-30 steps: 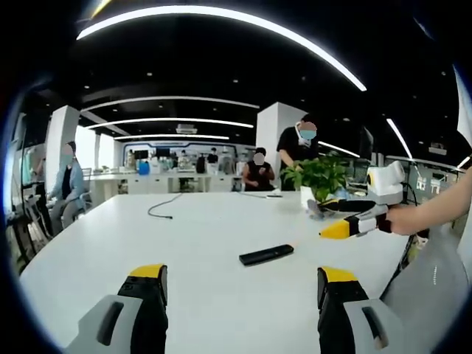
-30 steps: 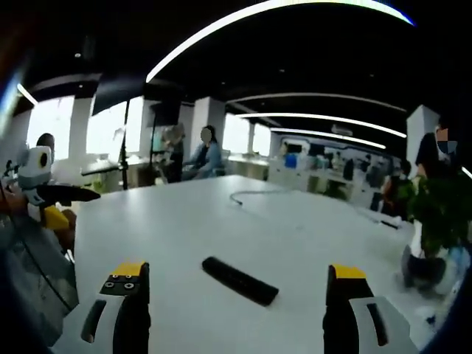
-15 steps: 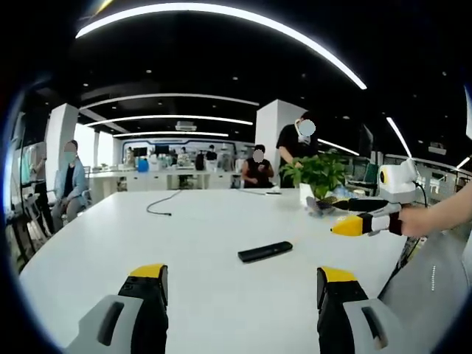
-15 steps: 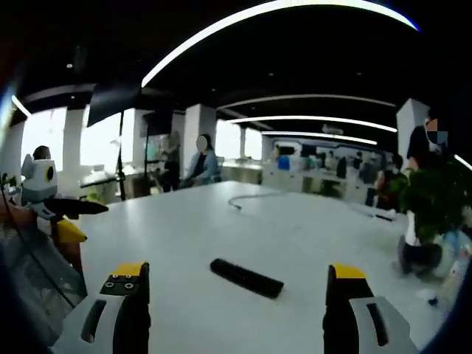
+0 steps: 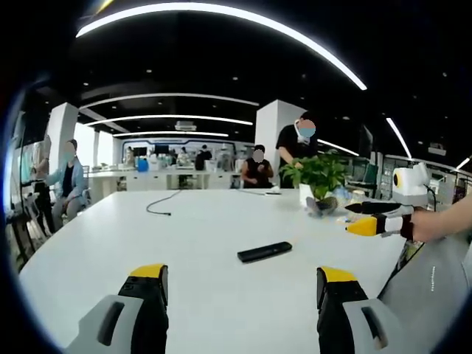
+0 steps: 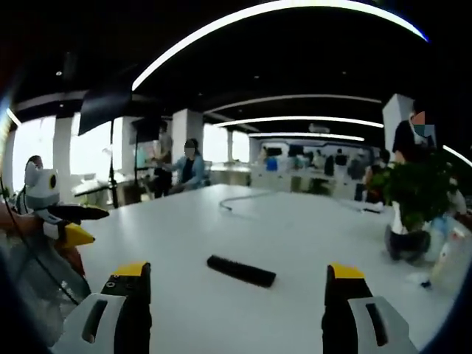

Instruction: Press the specified remote control buttons in sequence, fully releasing each button before pressing the next.

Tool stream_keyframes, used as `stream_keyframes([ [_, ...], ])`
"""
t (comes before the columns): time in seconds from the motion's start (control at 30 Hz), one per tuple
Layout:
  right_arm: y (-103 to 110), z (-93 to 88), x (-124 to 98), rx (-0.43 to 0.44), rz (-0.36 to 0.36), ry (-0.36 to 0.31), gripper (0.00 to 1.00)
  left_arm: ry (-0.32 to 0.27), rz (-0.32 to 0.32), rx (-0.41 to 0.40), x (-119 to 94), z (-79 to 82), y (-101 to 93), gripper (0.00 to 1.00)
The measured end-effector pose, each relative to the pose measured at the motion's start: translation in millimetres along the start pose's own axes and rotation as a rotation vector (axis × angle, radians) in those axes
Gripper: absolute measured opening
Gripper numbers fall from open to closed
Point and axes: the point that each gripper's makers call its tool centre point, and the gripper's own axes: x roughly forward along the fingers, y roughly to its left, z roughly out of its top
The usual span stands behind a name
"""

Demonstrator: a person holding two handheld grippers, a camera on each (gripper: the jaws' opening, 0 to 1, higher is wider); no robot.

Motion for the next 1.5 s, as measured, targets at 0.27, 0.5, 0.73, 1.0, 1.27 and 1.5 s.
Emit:
stream_keyframes([
  [0.27, 2, 6.6, -9, 0.005, 0.0, -0.013, 0.97, 0.002, 0.002, -0.007, 0, -1.1, 0.1, 0.85],
  [0.5, -3, 13.4, -19, 0.004, -0.027, -0.026, 0.97, 0.005, 0.0, -0.011, 0, -1.9, -0.6, 0.85],
  [0.73, -5, 13.5, -31, -0.001, -0.039, -0.024, 0.97, 0.006, -0.002, -0.011, 0, -2.1, -0.7, 0.85],
  [1.0, -6, 15.5, -37, -0.01, -0.048, -0.022, 0.97, 0.004, 0.001, -0.016, 0, -1.7, 0.3, 0.85],
  [1.27, -7, 14.1, -49, -0.04, -0.055, -0.014, 0.97, 0.004, 0.002, -0.018, 0, -2.2, 0.6, 0.85],
  [1.5, -7, 15.6, -55, -0.07, -0.058, -0.028, 0.97, 0.006, 0.006, -0.018, 0, -2.3, 1.1, 0.85],
])
